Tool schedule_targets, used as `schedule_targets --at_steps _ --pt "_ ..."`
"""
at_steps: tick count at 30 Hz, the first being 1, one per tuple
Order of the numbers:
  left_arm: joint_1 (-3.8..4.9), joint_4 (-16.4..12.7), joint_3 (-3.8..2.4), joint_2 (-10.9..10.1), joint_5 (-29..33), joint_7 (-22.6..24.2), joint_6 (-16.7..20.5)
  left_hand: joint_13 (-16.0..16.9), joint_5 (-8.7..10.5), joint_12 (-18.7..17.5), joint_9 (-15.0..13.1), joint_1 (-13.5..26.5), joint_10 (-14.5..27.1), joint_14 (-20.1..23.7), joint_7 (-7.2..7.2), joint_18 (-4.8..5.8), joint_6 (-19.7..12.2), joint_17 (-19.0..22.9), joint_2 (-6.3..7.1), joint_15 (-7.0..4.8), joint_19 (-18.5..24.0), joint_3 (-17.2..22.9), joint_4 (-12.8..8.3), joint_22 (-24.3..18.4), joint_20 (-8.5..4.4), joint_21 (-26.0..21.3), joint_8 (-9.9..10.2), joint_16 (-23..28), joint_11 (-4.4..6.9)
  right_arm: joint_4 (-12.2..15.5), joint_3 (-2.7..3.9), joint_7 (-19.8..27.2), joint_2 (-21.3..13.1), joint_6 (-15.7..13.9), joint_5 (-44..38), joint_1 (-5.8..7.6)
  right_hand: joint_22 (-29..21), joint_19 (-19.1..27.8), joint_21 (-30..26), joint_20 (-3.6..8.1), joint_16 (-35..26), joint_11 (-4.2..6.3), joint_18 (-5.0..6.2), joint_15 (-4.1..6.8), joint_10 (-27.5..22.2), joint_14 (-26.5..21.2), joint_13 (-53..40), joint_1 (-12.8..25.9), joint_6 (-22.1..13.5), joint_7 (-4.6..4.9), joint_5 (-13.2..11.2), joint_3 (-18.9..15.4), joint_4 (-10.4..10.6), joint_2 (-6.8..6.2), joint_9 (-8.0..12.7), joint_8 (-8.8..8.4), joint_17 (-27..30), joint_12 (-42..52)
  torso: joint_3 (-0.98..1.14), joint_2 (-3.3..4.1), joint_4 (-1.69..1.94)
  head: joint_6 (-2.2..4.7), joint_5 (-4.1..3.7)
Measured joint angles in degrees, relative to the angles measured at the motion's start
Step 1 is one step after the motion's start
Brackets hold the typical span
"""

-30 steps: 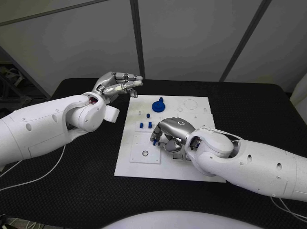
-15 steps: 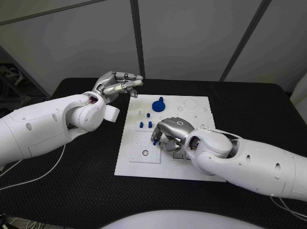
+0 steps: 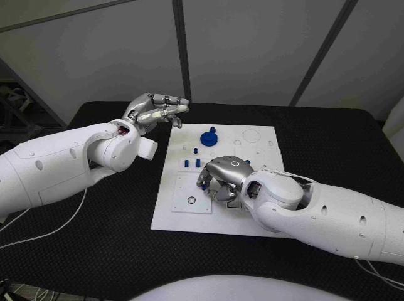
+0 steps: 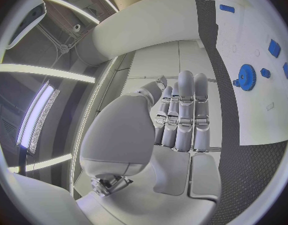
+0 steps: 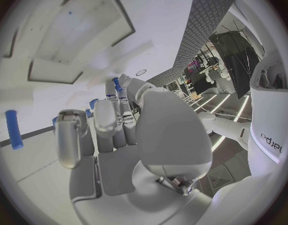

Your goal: Assemble the parts on the task board

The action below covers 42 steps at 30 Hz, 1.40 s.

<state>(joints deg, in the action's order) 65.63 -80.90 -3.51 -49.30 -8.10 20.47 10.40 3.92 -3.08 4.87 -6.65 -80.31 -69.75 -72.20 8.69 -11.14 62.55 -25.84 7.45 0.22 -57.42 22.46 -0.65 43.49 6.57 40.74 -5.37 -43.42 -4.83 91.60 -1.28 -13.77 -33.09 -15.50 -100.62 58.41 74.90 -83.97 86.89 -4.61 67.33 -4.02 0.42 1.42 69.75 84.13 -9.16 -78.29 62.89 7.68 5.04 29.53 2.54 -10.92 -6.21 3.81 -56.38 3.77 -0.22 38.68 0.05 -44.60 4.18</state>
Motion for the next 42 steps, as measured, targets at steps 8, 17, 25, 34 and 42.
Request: schedule_targets --at_steps 8,17,25,34,42 --pt "0.0 0.2 0.0 0.0 0.0 -0.2 -0.3 0.0 0.0 0.0 0.0 0.0 0.0 0.0 0.0 0.01 0.0 0.1 0.0 0.0 0.0 0.0 0.0 -0.1 0.0 -0.2 0.0 0.2 0.0 0.1 -0.14 -0.7 0.0 -0.8 -0.4 -0.09 0.0 0.1 -3.6 -0.73 -2.4 -1.04 0.92 -1.0 -3.0 -1.0 0.5 1.9 -3.1 1.01 -1.9 -0.7 1.0 -1.94 0.7 0.0 3.7 -0.1 -0.01 -0.01 0.01 0.04 -0.07" --pt "0.0 0.4 0.01 0.0 0.0 -0.5 -0.6 0.0 0.0 0.0 0.0 0.2 0.0 0.0 0.0 0.01 0.0 0.0 -0.24 0.0 0.0 0.0 0.0 -0.1 0.0 -0.2 0.0 0.2 0.0 2.1 -0.25 -0.9 -2.1 -4.0 -0.6 -0.21 0.0 -0.1 -4.6 -0.93 -2.8 -1.4 0.92 -1.02 -4.1 -1.0 0.4 2.2 -3.3 1.23 -1.9 -1.1 1.4 -2.17 0.7 0.0 4.4 -0.2 0.05 -0.03 0.02 0.36 -0.16" --pt "-0.01 0.6 0.05 -0.1 0.0 -0.6 -0.7 0.0 0.0 0.0 0.0 0.2 0.0 0.0 0.0 0.01 0.0 0.1 -0.23 0.0 0.0 -0.2 -0.2 -0.1 0.0 -0.2 0.0 0.2 0.0 7.1 0.88 -0.7 -8.7 -7.7 0.0 -0.24 0.0 -0.1 -4.6 -0.92 -2.8 -1.4 0.92 -1.02 -4.1 -1.0 0.2 2.2 -3.0 1.0 -1.9 -1.1 1.4 -2.17 0.6 0.0 4.4 -0.1 0.05 -0.11 -0.04 0.97 -0.52" --pt "-0.01 0.7 0.09 -0.2 0.0 -0.7 -0.8 0.0 0.0 0.0 0.0 0.2 0.0 0.0 0.0 0.01 0.0 0.1 -0.23 0.0 0.0 -0.2 -0.2 -0.1 0.0 -0.2 0.0 0.2 0.0 8.1 4.32 -1.5 -13.9 -7.8 1.5 1.81 0.0 -0.1 -4.6 -0.92 -2.8 -1.17 0.91 -1.02 -4.7 -1.0 0.3 1.8 -2.8 0.8 -1.9 -1.4 1.2 -2.54 0.6 0.0 5.0 -0.1 0.02 -0.27 -0.31 1.85 -1.72" --pt "-0.01 0.8 0.13 -0.1 0.0 -0.8 -0.8 0.0 0.0 0.0 0.0 0.2 0.0 0.0 0.0 0.01 0.0 0.1 -0.23 0.0 0.0 -0.2 -0.2 -0.1 0.0 -0.2 0.0 0.2 0.0 5.9 4.86 -2.8 -15.0 -3.5 1.8 3.53 0.0 0.1 -6.6 -1.12 -3.1 -1.4 1.81 -1.02 -7.7 -1.0 1.2 0.8 -2.8 0.8 -1.9 -2.3 0.7 -2.71 0.6 -0.01 5.8 -0.1 -0.04 -0.27 -0.32 2.31 -2.32"
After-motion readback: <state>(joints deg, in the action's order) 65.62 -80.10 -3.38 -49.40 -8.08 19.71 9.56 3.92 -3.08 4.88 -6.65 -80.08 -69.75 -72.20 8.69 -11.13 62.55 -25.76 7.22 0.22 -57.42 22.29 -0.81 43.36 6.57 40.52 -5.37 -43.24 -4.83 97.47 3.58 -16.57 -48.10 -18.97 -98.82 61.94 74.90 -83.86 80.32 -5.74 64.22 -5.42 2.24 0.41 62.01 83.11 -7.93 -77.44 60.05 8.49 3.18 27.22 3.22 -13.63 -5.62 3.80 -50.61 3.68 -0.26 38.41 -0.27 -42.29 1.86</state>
